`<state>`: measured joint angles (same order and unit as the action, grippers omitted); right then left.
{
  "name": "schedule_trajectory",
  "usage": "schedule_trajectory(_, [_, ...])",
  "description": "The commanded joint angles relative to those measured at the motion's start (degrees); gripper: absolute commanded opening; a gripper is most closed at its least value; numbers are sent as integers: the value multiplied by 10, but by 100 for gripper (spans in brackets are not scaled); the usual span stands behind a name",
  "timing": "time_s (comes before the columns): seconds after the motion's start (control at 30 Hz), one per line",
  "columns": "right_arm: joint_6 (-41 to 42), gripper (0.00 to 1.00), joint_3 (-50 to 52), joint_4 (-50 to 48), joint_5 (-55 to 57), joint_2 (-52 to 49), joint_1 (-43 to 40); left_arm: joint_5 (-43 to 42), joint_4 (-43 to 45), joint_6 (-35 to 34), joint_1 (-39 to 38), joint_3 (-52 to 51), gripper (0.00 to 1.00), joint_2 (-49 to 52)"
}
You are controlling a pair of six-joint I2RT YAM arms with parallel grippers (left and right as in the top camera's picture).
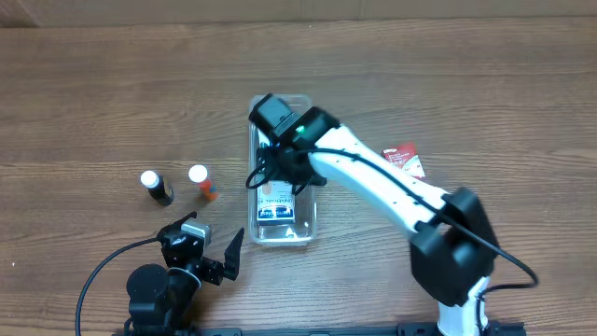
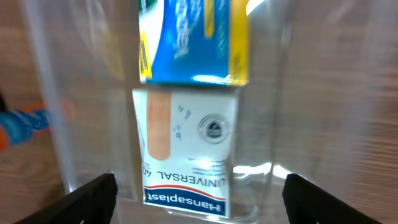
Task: Pack container
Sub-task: 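Lift the Hansaplast box and place it into the container's near end, then move the right gripper to the red box and grasp it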
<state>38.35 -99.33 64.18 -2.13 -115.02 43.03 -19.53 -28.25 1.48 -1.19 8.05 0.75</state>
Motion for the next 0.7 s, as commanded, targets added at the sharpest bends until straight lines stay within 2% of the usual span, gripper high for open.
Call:
schedule_trajectory(0.0, [-50, 95, -47, 11, 44, 114, -55, -4, 0, -2, -3, -1, 100, -4])
schedule_trajectory(0.1, [-88, 100, -46, 41, 56, 149, -121, -4, 0, -2, -3, -1, 100, -4])
schedule_trajectory(0.23, [-179, 100, -40, 81, 52, 149, -226, -4, 0, -2, -3, -1, 100, -4])
schedule_trajectory(0.37, [-319, 100, -10, 91, 1, 120, -315, -4, 0, -2, -3, -1, 100, -4])
schedule_trajectory(0.5, [-344, 100, 30, 82, -10, 87, -349, -4, 0, -2, -3, -1, 100, -4])
schedule_trajectory(0.67, [-371, 100, 85, 43, -5, 47, -352, -4, 0, -2, -3, -1, 100, -4])
